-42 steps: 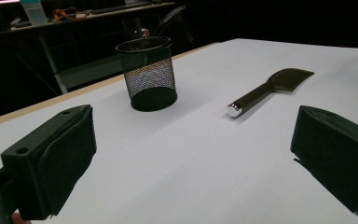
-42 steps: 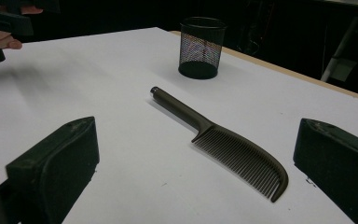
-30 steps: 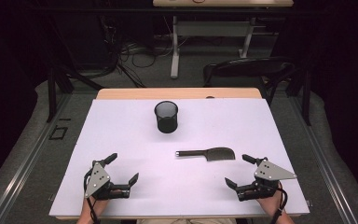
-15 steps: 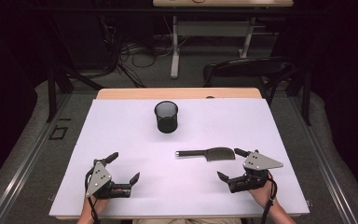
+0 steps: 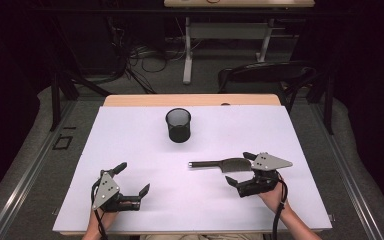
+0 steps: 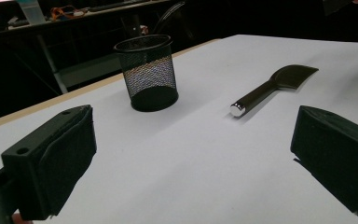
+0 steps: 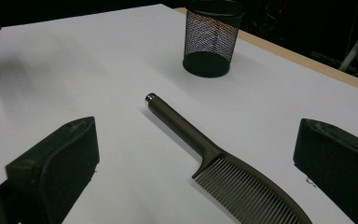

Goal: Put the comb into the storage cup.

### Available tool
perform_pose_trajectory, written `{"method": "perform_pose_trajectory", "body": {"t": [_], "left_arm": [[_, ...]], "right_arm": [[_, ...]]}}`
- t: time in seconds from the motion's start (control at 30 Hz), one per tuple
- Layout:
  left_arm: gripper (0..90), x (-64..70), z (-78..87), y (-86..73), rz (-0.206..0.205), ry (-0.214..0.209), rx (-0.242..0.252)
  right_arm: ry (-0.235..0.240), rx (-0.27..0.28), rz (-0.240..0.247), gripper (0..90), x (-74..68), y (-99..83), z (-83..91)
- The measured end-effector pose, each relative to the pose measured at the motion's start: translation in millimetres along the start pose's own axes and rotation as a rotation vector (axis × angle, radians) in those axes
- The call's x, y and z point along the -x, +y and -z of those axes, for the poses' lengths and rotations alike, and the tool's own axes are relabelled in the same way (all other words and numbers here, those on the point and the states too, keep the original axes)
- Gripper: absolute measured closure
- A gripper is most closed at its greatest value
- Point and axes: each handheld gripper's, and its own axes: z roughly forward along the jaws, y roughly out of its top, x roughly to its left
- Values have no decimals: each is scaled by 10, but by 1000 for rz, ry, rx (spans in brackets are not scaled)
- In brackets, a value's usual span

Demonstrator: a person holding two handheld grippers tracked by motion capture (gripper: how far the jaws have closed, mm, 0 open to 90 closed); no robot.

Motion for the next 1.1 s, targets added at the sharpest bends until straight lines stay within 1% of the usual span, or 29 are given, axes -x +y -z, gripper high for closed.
{"method": "perform_pose_trajectory", "body": {"t": [0.17, 0.23, 0.37, 0.5, 0.63, 0.73, 1.03, 1.1], "left_arm": [[1, -5, 0, 1, -2, 1, 0], [1, -7, -6, 1, -5, 2, -5], [1, -9, -22, -4, 2, 6, -9], [1, -11, -29, -3, 4, 8, -9], [1, -7, -27, -1, -5, 8, -11], [1, -11, -20, -2, 0, 8, -9], [0, -24, 3, -8, 4, 8, -5], [0, -25, 2, -6, 5, 5, -4]], "right_arm": [[0, -5, 1, 0, 6, 50, -74], [8, -7, -1, 0, 10, 76, -109], [20, -15, -7, 0, 28, 110, -176], [29, -19, -17, 0, 55, 127, -226], [31, -25, -20, 0, 71, 151, -257], [32, -24, -21, 0, 87, 181, -287], [46, -60, -34, 0, 131, 244, -448], [45, -67, -31, 0, 134, 253, -476]]}}
